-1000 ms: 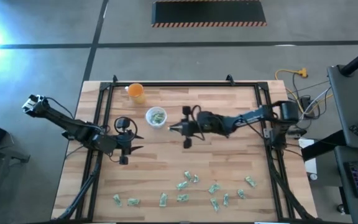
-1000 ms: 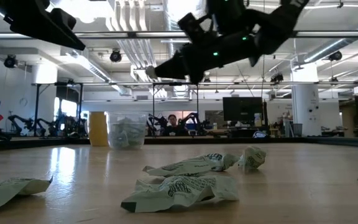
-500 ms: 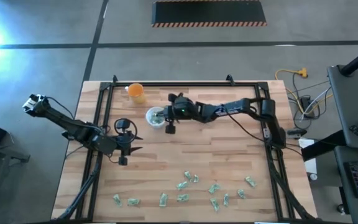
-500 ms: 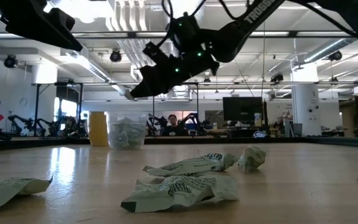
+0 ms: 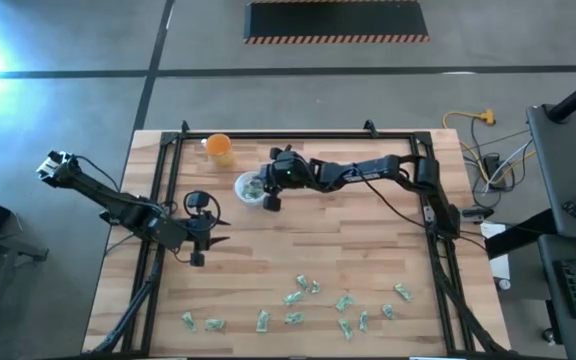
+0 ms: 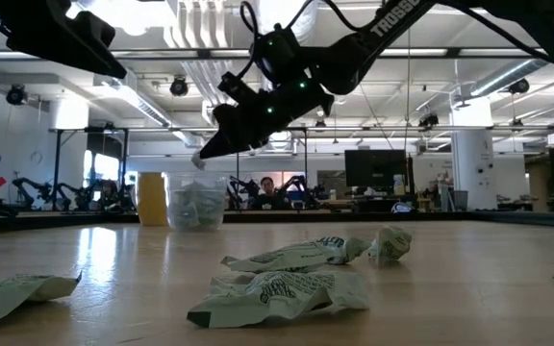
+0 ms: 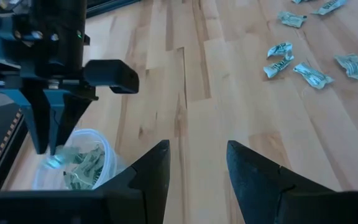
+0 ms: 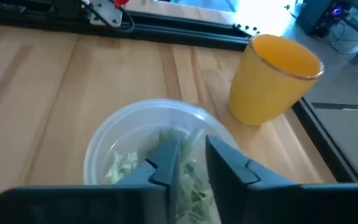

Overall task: Pick and place Stevia / Truvia into bins
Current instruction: Put the stevia packet into the transparent container

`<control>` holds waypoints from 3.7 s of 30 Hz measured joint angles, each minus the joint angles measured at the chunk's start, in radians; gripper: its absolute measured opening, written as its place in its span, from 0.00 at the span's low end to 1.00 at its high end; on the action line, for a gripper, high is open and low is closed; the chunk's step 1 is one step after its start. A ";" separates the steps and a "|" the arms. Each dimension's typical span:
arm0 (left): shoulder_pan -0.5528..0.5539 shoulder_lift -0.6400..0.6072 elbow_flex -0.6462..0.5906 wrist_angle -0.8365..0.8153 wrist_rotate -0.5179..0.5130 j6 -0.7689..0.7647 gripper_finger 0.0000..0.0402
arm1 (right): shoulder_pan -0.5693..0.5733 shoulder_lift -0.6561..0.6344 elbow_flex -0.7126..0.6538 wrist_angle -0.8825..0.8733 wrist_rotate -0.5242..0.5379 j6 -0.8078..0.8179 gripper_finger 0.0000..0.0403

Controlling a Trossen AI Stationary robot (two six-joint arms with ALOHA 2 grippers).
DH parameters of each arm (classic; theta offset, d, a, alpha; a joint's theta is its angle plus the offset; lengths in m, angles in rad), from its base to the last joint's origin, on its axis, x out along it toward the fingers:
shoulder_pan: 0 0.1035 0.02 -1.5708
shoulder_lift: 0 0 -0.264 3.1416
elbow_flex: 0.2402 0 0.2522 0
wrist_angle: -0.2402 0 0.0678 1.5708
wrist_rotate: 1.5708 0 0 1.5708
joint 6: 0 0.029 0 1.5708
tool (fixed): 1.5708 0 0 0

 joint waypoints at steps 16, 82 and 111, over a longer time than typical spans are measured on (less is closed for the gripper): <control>0.000 0.061 0.000 0.000 0.051 -0.050 0.35 | 0.020 -0.120 -0.002 -0.318 0.000 -0.092 0.32; -0.379 0.801 0.309 0.016 0.521 -0.925 0.23 | 0.210 -0.897 -0.636 -0.528 -0.199 0.038 0.16; -0.402 0.893 0.291 0.077 0.504 -0.895 0.22 | 0.210 -0.897 -0.645 -0.521 -0.202 0.038 0.16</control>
